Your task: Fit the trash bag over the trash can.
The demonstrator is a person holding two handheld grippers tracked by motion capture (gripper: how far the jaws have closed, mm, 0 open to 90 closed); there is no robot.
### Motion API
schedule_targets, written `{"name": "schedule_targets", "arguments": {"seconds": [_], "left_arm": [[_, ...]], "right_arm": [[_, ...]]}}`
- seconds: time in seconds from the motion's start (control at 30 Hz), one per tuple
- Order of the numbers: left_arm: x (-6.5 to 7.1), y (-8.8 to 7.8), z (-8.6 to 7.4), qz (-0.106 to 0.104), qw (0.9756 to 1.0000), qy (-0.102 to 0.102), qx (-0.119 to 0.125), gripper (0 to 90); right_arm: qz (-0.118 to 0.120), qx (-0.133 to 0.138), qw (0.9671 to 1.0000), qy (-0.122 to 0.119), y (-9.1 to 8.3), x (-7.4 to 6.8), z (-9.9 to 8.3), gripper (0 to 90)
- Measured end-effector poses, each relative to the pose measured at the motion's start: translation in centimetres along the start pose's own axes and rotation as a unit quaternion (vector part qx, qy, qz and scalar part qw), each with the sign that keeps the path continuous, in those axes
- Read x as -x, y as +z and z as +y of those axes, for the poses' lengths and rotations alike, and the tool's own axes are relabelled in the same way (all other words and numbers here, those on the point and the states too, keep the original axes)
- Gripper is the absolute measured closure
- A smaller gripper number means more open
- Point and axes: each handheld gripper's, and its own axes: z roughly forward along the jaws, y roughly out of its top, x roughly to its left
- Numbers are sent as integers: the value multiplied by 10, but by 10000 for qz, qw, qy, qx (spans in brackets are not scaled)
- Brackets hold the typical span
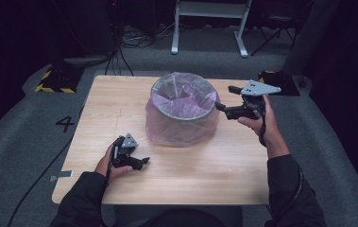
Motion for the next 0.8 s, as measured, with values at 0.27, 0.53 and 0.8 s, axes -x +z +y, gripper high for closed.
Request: {"name": "schedule_targets", "arguments": {"seconds": [0.27,0.53,0.8], "left_arm": [[0,0,0,0,10000,1,1,139],[0,0,0,-3,10000,-1,-4,139],[0,0,0,-10,10000,2,-1,139]], "right_arm": [[124,-28,9999,-59,14,-5,9,191],[202,-47,9998,-72,26,-8,16,191],[266,-47,9996,-69,36,-9,23,191]]}}
